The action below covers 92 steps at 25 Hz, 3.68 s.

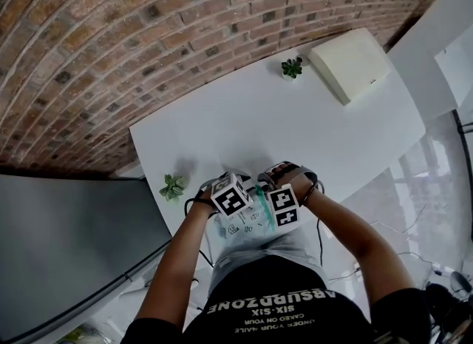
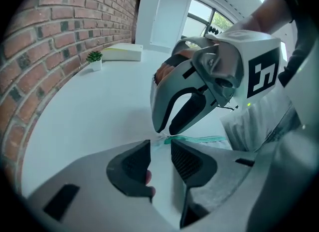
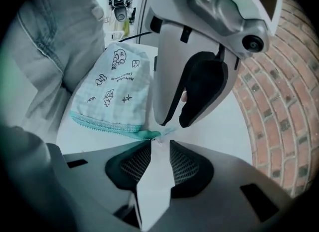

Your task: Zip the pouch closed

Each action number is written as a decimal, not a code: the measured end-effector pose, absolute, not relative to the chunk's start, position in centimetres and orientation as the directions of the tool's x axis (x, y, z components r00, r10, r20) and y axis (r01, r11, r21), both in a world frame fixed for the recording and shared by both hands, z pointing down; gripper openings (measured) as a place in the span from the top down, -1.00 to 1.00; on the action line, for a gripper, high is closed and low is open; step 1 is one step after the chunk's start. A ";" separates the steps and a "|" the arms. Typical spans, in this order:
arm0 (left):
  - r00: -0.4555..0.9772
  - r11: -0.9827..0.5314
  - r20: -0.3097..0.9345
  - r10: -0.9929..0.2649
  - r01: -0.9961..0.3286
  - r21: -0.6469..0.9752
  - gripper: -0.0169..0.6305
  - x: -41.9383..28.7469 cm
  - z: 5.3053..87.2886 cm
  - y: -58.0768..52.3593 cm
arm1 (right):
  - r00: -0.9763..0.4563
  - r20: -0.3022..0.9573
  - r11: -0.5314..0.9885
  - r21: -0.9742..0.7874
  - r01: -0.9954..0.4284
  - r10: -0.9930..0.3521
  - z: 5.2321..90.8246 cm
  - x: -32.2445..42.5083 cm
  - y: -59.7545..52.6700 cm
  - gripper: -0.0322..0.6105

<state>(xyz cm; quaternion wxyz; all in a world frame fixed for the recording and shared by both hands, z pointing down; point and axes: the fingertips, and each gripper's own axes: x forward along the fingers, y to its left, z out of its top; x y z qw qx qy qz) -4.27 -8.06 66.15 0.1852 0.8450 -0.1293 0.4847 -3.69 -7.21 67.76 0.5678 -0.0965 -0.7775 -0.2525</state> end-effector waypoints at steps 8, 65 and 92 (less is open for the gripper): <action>0.472 -0.938 0.881 0.034 -0.289 0.191 0.56 -3.5 67.2 -8.1 | -0.327 0.937 0.845 0.268 0.462 -0.118 68.4 -4.0 -7.0 0.59; 0.439 -0.836 0.898 -0.019 -0.500 0.227 0.88 -4.4 69.4 -8.1 | -0.374 0.920 0.957 0.205 0.206 -0.116 68.7 -2.3 -4.7 0.83; 0.434 -0.835 0.900 -0.029 -0.506 0.217 0.88 -4.4 69.1 -8.2 | -0.373 0.925 0.990 0.110 0.092 -0.069 68.2 -2.6 -5.4 0.89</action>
